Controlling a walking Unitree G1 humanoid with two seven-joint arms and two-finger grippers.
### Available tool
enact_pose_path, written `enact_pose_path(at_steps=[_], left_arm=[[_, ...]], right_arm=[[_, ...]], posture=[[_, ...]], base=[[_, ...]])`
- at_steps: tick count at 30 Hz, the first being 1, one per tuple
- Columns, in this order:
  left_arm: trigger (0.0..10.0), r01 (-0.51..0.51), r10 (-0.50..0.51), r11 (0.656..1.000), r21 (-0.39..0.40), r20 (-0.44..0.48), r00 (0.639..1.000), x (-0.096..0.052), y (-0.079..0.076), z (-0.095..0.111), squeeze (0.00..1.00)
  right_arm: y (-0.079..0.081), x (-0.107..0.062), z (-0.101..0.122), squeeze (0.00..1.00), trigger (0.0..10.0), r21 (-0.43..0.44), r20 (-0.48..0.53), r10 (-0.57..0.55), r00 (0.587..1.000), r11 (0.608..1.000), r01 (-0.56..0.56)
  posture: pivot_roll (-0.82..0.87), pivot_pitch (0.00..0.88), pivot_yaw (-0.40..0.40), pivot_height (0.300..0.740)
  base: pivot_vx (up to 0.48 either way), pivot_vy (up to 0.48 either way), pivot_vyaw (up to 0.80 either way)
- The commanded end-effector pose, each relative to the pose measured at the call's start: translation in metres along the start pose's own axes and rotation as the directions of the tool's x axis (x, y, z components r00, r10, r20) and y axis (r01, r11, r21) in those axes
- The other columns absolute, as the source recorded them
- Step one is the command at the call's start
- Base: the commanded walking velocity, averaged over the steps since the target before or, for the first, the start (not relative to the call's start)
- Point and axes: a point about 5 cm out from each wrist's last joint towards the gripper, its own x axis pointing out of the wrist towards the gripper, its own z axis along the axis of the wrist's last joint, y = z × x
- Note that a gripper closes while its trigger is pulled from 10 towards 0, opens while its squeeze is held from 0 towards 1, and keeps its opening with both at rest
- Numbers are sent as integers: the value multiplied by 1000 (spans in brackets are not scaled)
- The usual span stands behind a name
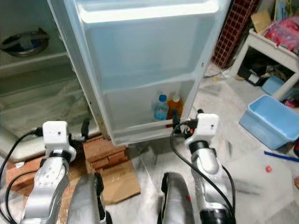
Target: Restocking fridge
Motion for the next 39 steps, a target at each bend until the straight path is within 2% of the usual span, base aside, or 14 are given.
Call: enact_pose_path(at_steps=[1, 5, 8, 10, 12, 13, 17, 20, 23, 27, 39], left_arm=[[10000, 7, -8, 1000, 13, 11, 1000, -2, 2, 4, 0], [10000, 2, -1, 999, 43, -11, 1000, -13, 7, -2, 0], [10000, 1, -1, 999, 46, -8, 1000, -13, 9, 0, 0], [10000, 23, -23, 998, 52, 1, 1000, -14, 7, 2, 0], [10000, 38, -38, 998, 54, 2, 999, -14, 5, 4, 0], [10000, 42, -42, 998, 50, 3, 999, -13, 5, 4, 0], [10000, 49, -49, 998, 45, 2, 999, -13, 3, 5, 0], [10000, 54, -54, 998, 39, -1, 999, -12, 1, 5, 0], [10000, 54, -54, 998, 38, 0, 999, -12, 1, 5, 0], [10000, 55, -55, 998, 36, 0, 998, -11, 0, 5, 0], [10000, 61, -61, 998, 31, -6, 998, -10, -2, 4, 0]], right_arm=[[-3, -2, 1, 0, 10000, 5, -8, -18, 1000, 1000, 18], [-10, -11, 0, 0, 10000, -7, -25, -40, 999, 999, 39], [-13, -20, -1, 0, 10000, -17, -50, -55, 997, 998, 54], [-16, -32, -6, 0, 10000, -39, -95, -57, 994, 998, 53], [-18, -40, -10, 0, 10000, -71, -129, -74, 989, 995, 65], [-18, -42, -11, 0, 10000, -60, -133, -71, 989, 996, 63], [-17, -43, -10, 0, 10000, -49, -133, -67, 989, 997, 61], [-18, -37, -10, 0, 10000, -70, -170, -92, 981, 994, 81], [-17, -35, -5, 0, 10000, -111, -154, -78, 985, 992, 61], [-14, -33, 0, 0, 10000, -60, -147, -43, 988, 998, 35], [-15, -31, -2, 0, 10000, -47, -163, -54, 985, 998, 47]], posture=[[17, 0, -7, 651], [15, 0, -1, 671], [14, 0, -1, 686], [11, 0, -4, 700], [7, 0, -8, 700], [6, 0, -8, 700], [2, 0, -10, 700], [2, 0, -13, 700], [3, 0, -17, 700], [1, 0, -19, 700], [2, 0, -22, 740]], base=[[0, 0, 0], [0, 0, 0], [0, 0, 0], [0, 0, 0], [0, 0, 0], [0, 0, 0], [-135, 0, 0], [-301, 0, 0], [-314, 0, 0], [-319, 0, 0], [-377, 0, -75]])
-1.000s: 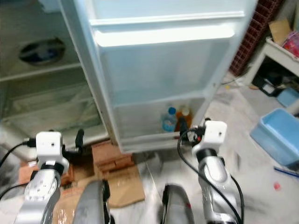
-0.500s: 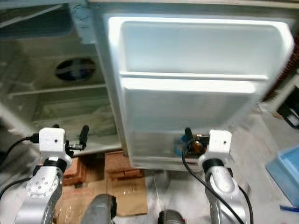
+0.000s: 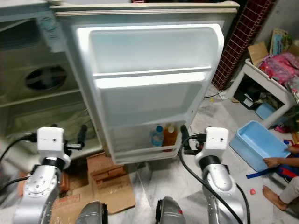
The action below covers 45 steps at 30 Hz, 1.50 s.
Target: Restocking fridge
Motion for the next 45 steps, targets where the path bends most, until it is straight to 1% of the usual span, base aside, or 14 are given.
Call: enact_pose_path(at_steps=[1, 7, 10, 12, 14, 20, 22, 23, 26, 28, 31, 33, 39, 45], left_arm=[[10000, 21, -22, 1000, -11, -11, 1000, 0, -6, -1, 0], [10000, 20, -20, 1000, -8, -9, 1000, 1, -7, -1, 0], [10000, 21, -21, 1000, -15, 1, 1000, 4, -7, 0, 0], [10000, 19, -19, 1000, -21, 8, 1000, 6, -7, 2, 0], [10000, 19, -19, 999, -28, 16, 1000, 8, -7, 4, 0], [10000, 18, -17, 999, -39, 35, 999, 11, -8, 8, 0], [10000, 27, -25, 999, -47, 37, 999, 12, -9, 7, 0], [10000, 27, -25, 998, -48, 39, 999, 12, -9, 7, 0], [10000, 47, -44, 998, -48, 58, 997, 14, -9, 9, 0], [10000, 27, -25, 998, -48, 59, 998, 15, -6, 9, 0], [10000, 17, -14, 998, -53, 55, 998, 16, -5, 8, 0], [10000, 16, -14, 999, -50, 56, 998, 17, -5, 8, 0], [10000, 31, -27, 997, -68, 55, 998, 18, -7, 8, 0], [10000, 45, -40, 995, -85, 53, 998, 17, -10, 7, 0]], right_arm=[[-4, 1, 1, 0, 10000, -2, -6, -12, 1000, 1000, 12], [-4, 6, 0, 0, 10000, -4, -14, -26, 1000, 1000, 25], [-3, 8, -11, 0, 10000, 31, -89, -27, 996, 999, 30], [-3, 8, -9, 0, 10000, 39, -66, -15, 998, 999, 18], [-5, 8, -7, 0, 10000, 15, -45, -27, 999, 999, 28], [-7, 17, -7, 0, 10000, 0, -87, -48, 995, 999, 48], [-6, 19, -4, 0, 10000, -73, -73, -65, 995, 996, 60], [-3, 20, -2, 0, 10000, -83, -53, -31, 998, 996, 27], [-2, 23, 3, 0, 10000, -83, -24, -47, 999, 996, 45], [1, 23, 6, 0, 10000, -48, -16, 20, 1000, 999, -21], [-1, 24, 7, 0, 10000, -50, -14, 5, 1000, 999, -6], [-1, 26, 8, 0, 10000, -9, -11, 13, 1000, 1000, -13], [-2, 30, 15, 0, 10000, -48, 19, 36, 999, 998, -35], [0, 31, 17, 0, 10000, -12, 35, 54, 998, 999, -53]], posture=[[4, 0, -23, 740], [11, 0, -27, 740], [15, 0, -29, 740], [16, 0, -31, 740], [17, 0, -32, 740], [12, 0, -28, 740], [10, 0, -28, 740], [8, 0, -28, 740], [7, 0, -28, 740], [6, 0, -30, 740], [8, 0, -33, 740], [6, 0, -33, 740], [6, 0, -35, 740], [7, 0, -36, 740]], base=[[-398, 0, 0], [-356, 0, 0], [0, 0, 0], [0, 0, 0], [0, 0, 0], [0, 0, 0], [0, 0, 0], [0, 0, 0], [0, 0, 0], [0, 0, 0], [0, 0, 0], [0, 0, 0], [0, 0, 0], [342, 0, 0]])
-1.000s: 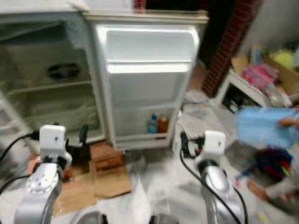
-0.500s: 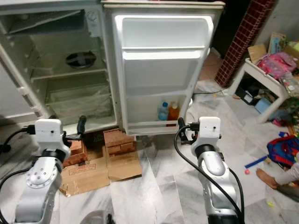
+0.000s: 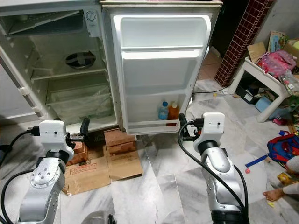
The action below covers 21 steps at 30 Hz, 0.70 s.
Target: Restocking fridge
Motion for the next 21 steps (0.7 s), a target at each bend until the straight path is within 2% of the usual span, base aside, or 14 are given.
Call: enact_pose_path(at_steps=[1, 13, 21], left_arm=[[10000, 8, -8, 1000, -5, 6, 1000, 1, -1, 1, 0], [10000, 27, -27, 1000, -3, 7, 1000, 1, -3, 1, 0], [10000, 30, -30, 1000, -4, 6, 1000, 1, -5, 0, 0]], right_arm=[[0, 1, 4, 0, 10000, 17, 13, 2, 1000, 1000, -2], [1, 2, 4, 0, 10000, 20, 23, 10, 1000, 1000, -10], [0, 5, 4, 0, 10000, 15, 24, 6, 1000, 1000, -7]], posture=[[8, 0, -36, 740], [9, 0, -36, 740], [13, 0, -43, 740]], base=[[409, 0, 0], [436, 0, 0], [367, -302, 0]])
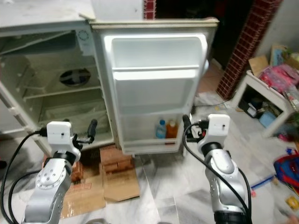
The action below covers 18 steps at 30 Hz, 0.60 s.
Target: Restocking fridge
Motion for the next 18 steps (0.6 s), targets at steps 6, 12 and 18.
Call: enact_pose_path(at_steps=[6, 12, 18], left_arm=[[10000, 10, -10, 1000, 8, 7, 1000, 1, -2, 2, 0], [10000, 18, -18, 1000, -2, 5, 1000, 0, -4, 1, 0], [10000, 17, -17, 1000, 4, 1, 1000, 0, -4, 1, 0]], right_arm=[[-2, 4, 0, 0, 10000, -24, -11, 19, 1000, 1000, -20], [-1, 6, -8, 0, 10000, -27, -72, 59, 996, 998, -61], [-3, 6, -22, 0, 10000, -60, -171, 75, 982, 994, -86]], posture=[[16, 0, -45, 740], [18, 0, -47, 740], [20, 0, -48, 740]], base=[[309, -364, 0], [40, -459, 0], [0, -476, 0]])
